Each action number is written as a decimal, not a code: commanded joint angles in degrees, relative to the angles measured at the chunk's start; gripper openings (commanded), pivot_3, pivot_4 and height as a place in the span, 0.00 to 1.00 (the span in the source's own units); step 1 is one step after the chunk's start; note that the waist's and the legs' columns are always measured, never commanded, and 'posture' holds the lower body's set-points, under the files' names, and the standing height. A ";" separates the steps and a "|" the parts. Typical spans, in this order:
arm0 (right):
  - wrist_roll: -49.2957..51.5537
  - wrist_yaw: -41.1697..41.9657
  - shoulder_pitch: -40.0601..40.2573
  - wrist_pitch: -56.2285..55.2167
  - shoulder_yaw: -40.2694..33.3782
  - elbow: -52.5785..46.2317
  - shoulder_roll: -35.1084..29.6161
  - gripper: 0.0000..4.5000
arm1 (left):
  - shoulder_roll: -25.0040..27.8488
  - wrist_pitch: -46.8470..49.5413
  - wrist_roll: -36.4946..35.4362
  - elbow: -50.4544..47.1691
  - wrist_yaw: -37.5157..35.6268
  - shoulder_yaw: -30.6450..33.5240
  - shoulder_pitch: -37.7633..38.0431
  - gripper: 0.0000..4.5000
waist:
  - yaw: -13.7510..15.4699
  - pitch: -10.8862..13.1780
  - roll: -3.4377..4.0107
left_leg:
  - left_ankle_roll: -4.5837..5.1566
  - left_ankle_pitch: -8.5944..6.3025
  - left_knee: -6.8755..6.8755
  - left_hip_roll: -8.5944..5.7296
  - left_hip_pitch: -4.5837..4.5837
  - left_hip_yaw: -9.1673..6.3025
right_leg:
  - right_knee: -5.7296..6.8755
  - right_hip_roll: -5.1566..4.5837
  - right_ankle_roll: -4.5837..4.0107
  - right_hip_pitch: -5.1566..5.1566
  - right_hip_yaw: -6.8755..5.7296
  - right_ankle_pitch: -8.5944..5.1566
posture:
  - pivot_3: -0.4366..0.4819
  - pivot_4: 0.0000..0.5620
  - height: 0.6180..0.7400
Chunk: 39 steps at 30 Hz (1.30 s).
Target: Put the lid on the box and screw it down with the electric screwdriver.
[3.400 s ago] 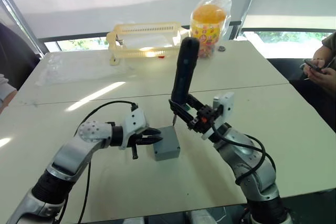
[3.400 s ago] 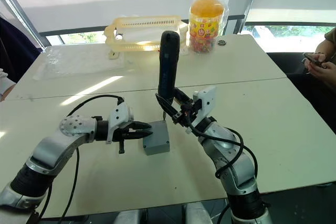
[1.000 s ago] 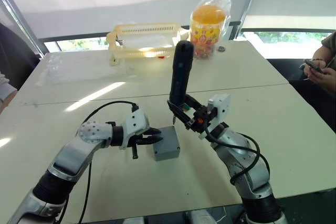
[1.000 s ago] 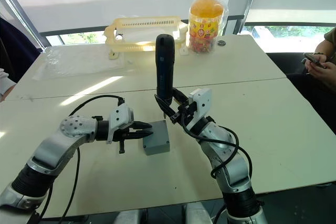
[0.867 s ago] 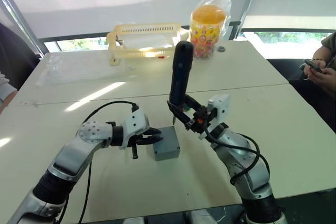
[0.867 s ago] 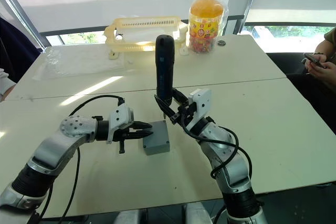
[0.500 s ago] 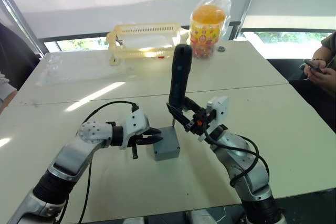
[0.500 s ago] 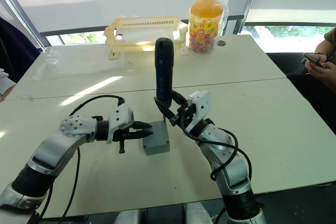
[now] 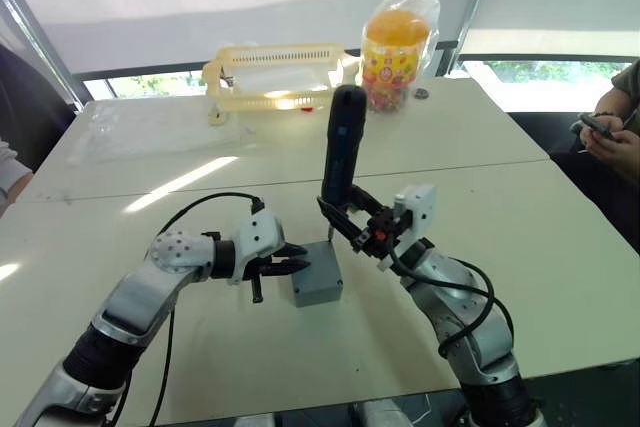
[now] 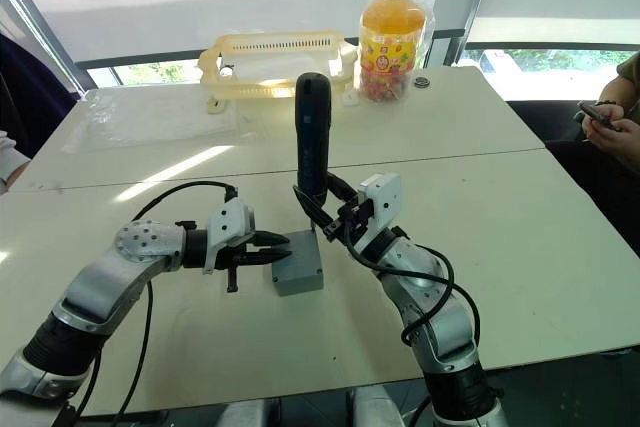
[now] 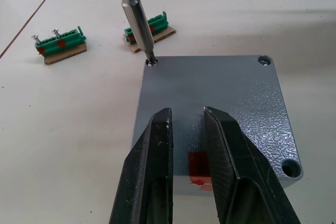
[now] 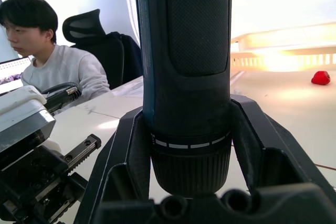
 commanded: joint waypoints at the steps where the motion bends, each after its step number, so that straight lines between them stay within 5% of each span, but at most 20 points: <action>1: -0.34 1.58 0.26 -1.15 1.59 -3.03 -0.49 0.39 | 0.24 0.71 2.05 1.37 0.17 -1.79 1.02 0.21 | 0.00 -0.01 0.00 | 0.00 0.00 0.00 0.00 0.00 0.00 | 0.00 0.00 0.00 0.00 0.00 0.00 | 0.48 0.27 1.00; 39: -5.92 4.65 2.10 6.07 6.37 1.15 -7.56 0.39 | -3.23 -0.60 4.64 4.53 -0.01 -4.36 -0.21 0.21 | -0.06 -1.42 -0.30 | 0.16 -0.13 -0.16 0.00 1.08 0.01 | -0.13 0.00 -0.21 1.09 0.00 -0.39 | 0.48 0.27 1.00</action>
